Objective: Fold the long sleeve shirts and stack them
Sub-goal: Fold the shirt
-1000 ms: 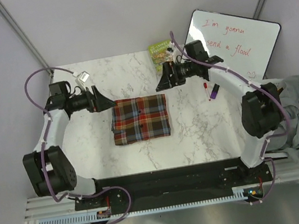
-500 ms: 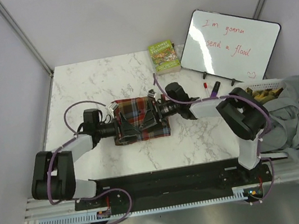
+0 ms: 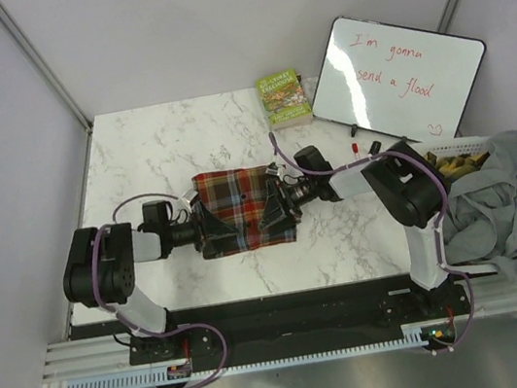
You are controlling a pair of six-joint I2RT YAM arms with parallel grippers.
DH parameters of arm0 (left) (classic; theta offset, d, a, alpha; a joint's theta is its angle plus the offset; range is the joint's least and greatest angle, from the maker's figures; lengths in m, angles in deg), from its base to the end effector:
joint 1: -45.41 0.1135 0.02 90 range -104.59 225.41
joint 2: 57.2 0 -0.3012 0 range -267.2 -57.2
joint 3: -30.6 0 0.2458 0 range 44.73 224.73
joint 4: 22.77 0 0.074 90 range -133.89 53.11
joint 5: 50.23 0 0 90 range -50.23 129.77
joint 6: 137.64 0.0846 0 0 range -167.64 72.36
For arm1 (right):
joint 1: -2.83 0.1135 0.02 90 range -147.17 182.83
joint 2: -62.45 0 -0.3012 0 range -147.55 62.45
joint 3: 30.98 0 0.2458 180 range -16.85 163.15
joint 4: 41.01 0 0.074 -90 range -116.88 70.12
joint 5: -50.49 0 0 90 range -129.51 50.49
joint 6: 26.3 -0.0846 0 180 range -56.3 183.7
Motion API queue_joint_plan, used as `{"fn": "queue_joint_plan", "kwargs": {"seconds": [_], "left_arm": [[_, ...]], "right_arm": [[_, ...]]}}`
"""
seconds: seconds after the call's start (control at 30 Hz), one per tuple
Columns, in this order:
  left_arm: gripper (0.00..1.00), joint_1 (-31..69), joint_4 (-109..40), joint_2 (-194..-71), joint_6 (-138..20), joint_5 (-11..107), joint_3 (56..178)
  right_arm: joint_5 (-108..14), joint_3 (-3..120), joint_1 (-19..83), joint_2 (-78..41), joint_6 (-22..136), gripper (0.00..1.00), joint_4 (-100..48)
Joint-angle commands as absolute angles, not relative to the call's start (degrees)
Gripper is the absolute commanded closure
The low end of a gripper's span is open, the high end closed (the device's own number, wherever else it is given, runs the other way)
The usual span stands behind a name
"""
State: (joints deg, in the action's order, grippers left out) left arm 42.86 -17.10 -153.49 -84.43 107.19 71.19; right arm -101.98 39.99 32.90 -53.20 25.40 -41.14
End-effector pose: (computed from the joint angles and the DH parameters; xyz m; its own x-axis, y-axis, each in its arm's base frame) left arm 0.2562 -0.0896 0.1282 -0.9782 -0.1866 -0.0907 0.0297 0.3065 -0.9514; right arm 0.3136 0.2682 0.1328 -0.9589 -0.2242 -0.1737 -0.2347 0.2833 0.9299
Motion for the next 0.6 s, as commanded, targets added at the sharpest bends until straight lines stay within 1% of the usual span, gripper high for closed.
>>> {"fn": "queue_joint_plan", "kwargs": {"seconds": [0.0,0.03,0.07,0.1,0.17,0.2,0.27,0.3,0.37,0.4,0.57], "left_arm": [[0.06,43.56,-26.20,-140.21,-76.66,105.68,71.00],[0.05,43.39,-28.87,-137.48,-73.16,106.82,73.88],[0.04,43.39,-29.85,-133.79,-72.95,107.44,75.21],[0.04,43.39,-30.04,-132.89,-73.21,107.80,76.62],[0.03,43.12,-30.21,-133.14,-73.91,106.93,81.45],[0.03,43.04,-29.95,-135.14,-73.91,106.40,83.12],[0.03,42.95,-29.25,-138.75,-73.30,104.29,88.04],[0.04,43.03,-28.90,-143.03,-73.39,103.76,89.62],[0.04,43.03,-26.18,-147.01,-74.44,102.36,93.76],[0.05,43.03,-25.04,-151.46,-74.96,101.57,95.08],[0.07,44.52,-19.86,-163.71,-79.71,97.87,102.73]], "right_arm": [[-99.88,41.84,32.10,-46.55,34.27,0.02,-27.50],[-100.50,43.25,32.10,-43.31,33.56,0.02,-27.41],[-101.02,45.18,32.01,-42.58,33.47,0.02,-25.32],[-101.55,49.90,31.93,-42.31,33.99,0.02,-24.17],[-101.38,55.10,31.31,-43.97,38.19,0.02,-19.71],[-100.77,59.57,30.96,-45.20,38.82,0.02,-18.89],[-100.85,63.37,29.65,-50.12,38.66,0.02,-19.06],[-100.51,66.87,29.29,-51.79,38.66,0.02,-19.15],[-100.15,69.97,28.50,-56.36,39.18,0.02,-18.97],[-100.15,72.85,28.24,-59.59,39.10,0.02,-18.97],[-99.18,79.91,25.95,-68.05,40.94,0.02,-18.89]]}}
